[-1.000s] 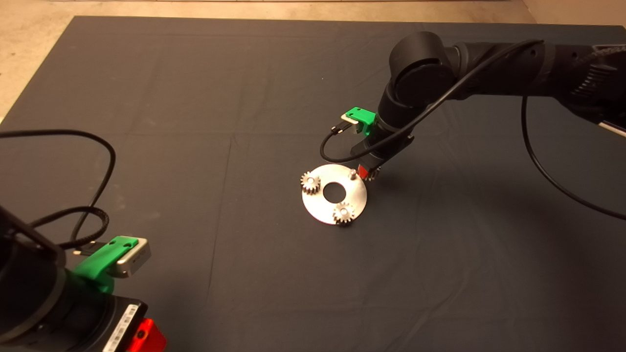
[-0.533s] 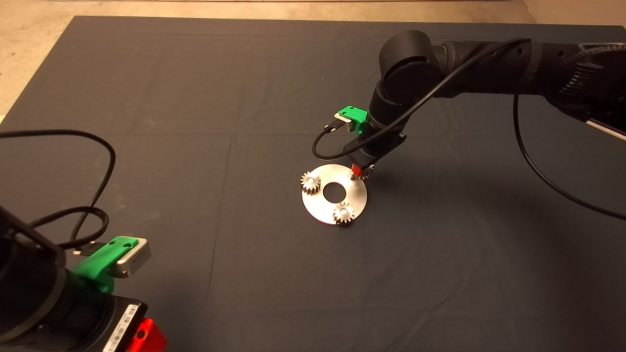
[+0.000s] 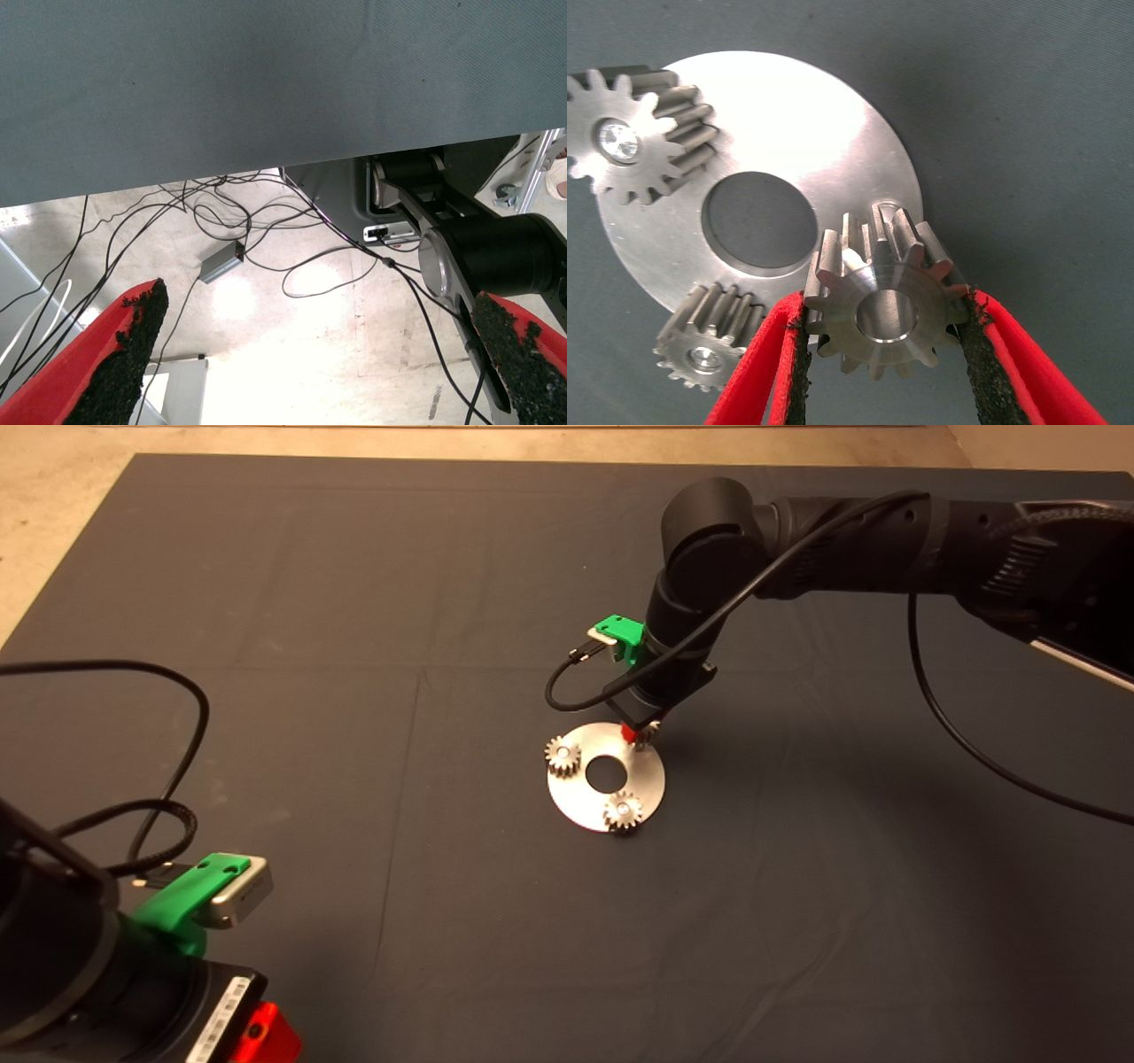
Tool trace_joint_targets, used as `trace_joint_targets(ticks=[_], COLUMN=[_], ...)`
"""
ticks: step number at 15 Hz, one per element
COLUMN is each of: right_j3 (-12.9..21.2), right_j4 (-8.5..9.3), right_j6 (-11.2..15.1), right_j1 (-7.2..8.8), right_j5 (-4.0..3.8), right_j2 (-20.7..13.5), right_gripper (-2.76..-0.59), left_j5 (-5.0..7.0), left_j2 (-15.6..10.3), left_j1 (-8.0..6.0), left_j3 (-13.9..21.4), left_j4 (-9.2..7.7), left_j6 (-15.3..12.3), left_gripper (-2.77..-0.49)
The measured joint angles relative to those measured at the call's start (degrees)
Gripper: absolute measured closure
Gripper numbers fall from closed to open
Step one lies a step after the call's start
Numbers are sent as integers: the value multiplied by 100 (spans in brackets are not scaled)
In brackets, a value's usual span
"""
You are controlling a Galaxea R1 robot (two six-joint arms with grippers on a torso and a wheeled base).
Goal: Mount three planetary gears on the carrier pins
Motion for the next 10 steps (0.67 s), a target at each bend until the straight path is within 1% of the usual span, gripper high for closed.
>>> trace_joint_targets(ticks=[2, 4, 8, 10], right_j3=[-44, -44, -44, -44], right_j4=[-2, -2, -5, -8], right_j6=[0, 0, -2, -4], right_j1=[0, -16, -99, -99], right_j5=[-33, -30, -33, -30], right_j2=[0, 2, 2, 2], right_gripper=[-104, -104, -103, -104], left_j5=[2, 1, -1, 2], left_j2=[0, 0, -1, -1], left_j1=[0, 0, 0, 0], left_j3=[0, 0, 0, 0], left_j4=[0, 0, 0, 0], left_j6=[0, 0, 41, 55], left_gripper=[-246, -246, -246, -246])
